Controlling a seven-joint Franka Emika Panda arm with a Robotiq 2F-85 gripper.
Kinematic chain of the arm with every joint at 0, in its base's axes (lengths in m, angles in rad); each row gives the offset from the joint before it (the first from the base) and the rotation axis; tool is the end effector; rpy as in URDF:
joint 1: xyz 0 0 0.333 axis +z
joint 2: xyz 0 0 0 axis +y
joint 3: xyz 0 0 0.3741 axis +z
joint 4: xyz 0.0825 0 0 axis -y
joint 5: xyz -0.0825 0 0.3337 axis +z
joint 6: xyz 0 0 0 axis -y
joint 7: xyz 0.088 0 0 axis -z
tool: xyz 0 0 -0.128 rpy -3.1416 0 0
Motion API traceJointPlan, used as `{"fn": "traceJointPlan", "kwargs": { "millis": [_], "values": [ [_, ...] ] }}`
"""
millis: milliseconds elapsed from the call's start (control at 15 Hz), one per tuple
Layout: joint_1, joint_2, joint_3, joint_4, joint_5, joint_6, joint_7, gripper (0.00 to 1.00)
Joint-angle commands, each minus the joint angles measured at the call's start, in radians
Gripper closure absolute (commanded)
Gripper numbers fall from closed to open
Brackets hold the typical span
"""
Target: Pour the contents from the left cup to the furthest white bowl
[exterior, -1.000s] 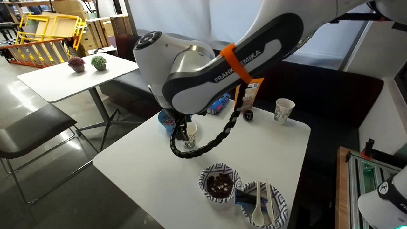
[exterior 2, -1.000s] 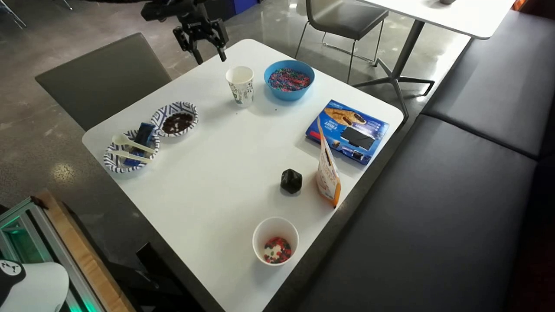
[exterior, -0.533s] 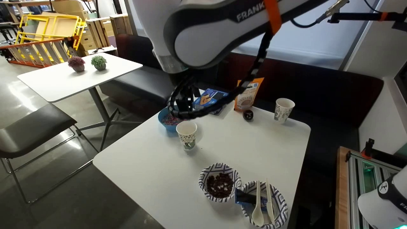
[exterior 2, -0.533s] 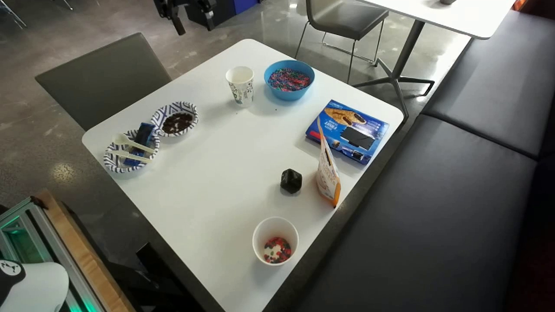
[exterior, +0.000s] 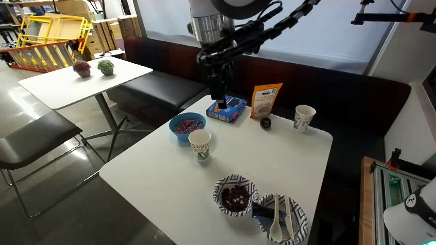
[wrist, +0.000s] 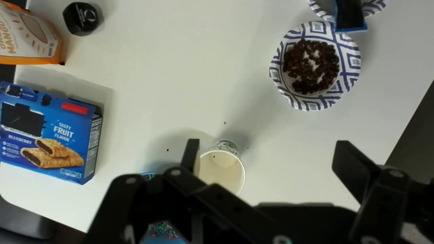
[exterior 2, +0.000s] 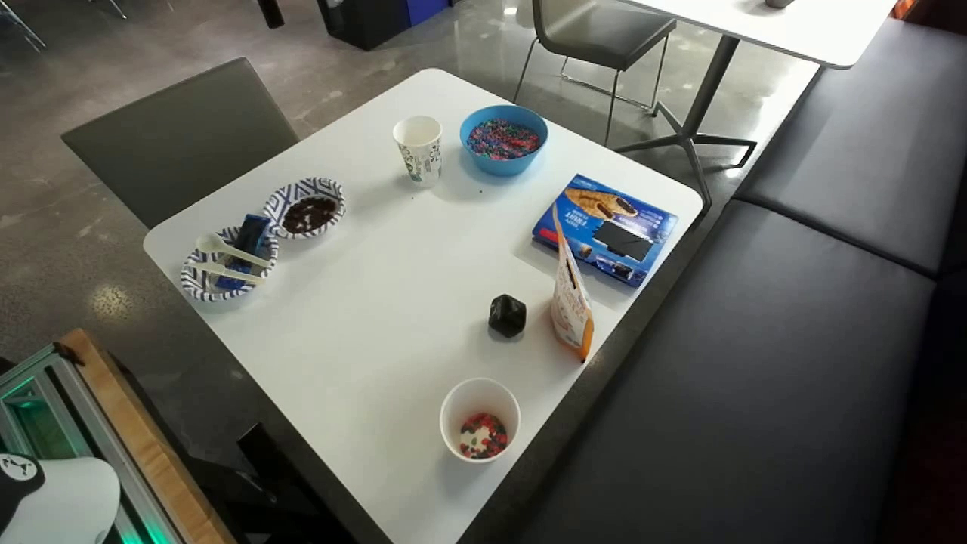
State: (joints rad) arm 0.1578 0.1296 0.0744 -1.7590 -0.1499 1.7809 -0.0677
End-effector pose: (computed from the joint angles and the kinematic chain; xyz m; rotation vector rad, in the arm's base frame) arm 0.5365 0.1081 0.5318 2.9518 0.5052 -0.1434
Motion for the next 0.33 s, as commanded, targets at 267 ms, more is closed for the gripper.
{"fn": "traceJointPlan", "kwargs": {
  "millis": [267],
  "values": [
    [-0.010, 0.014, 0.021, 0.007, -0.002, -0.003, 0.004, 0.00]
  ]
}}
